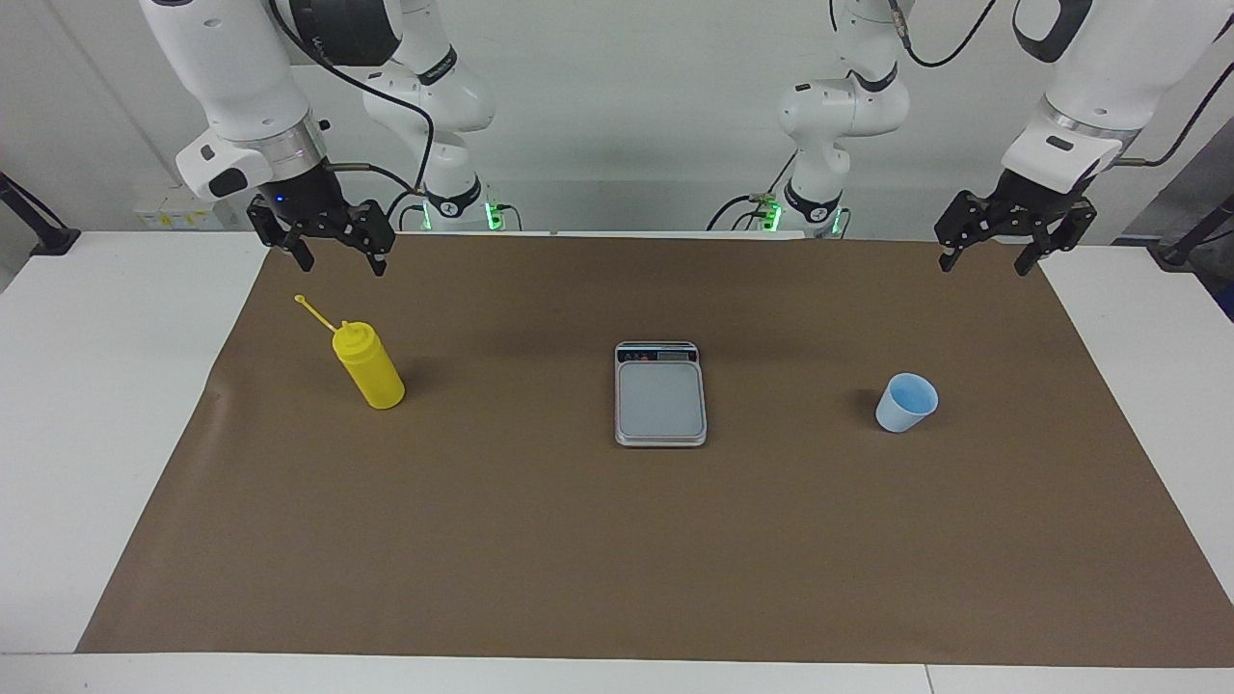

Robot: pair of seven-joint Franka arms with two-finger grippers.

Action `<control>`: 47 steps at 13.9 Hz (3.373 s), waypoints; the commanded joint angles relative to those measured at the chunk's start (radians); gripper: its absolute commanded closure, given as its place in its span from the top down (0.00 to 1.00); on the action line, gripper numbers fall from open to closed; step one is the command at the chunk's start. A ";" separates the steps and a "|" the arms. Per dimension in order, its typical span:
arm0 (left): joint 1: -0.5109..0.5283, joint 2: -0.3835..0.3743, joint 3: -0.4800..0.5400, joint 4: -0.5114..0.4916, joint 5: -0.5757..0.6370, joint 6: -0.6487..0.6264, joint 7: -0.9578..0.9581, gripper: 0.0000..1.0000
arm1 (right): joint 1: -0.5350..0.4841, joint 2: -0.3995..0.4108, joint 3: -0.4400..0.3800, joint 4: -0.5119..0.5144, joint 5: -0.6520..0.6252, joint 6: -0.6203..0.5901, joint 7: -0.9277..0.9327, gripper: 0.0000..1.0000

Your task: Pour seasoning into cup on scale with both arms

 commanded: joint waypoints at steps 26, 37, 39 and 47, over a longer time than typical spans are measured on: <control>0.113 0.097 0.015 -0.530 -0.019 0.626 -0.115 1.00 | -0.010 -0.013 0.005 -0.008 0.003 -0.010 -0.015 1.00; 0.107 0.125 0.013 -0.656 -0.022 0.746 -0.189 0.78 | -0.010 -0.013 0.005 -0.008 0.003 -0.010 -0.015 1.00; 0.107 0.125 0.013 -0.654 -0.022 0.741 -0.178 0.22 | -0.010 -0.013 0.005 -0.008 0.003 -0.010 -0.015 1.00; 0.107 0.128 0.013 -0.587 -0.021 0.659 -0.066 0.00 | -0.010 -0.013 0.005 -0.008 0.003 -0.010 -0.015 1.00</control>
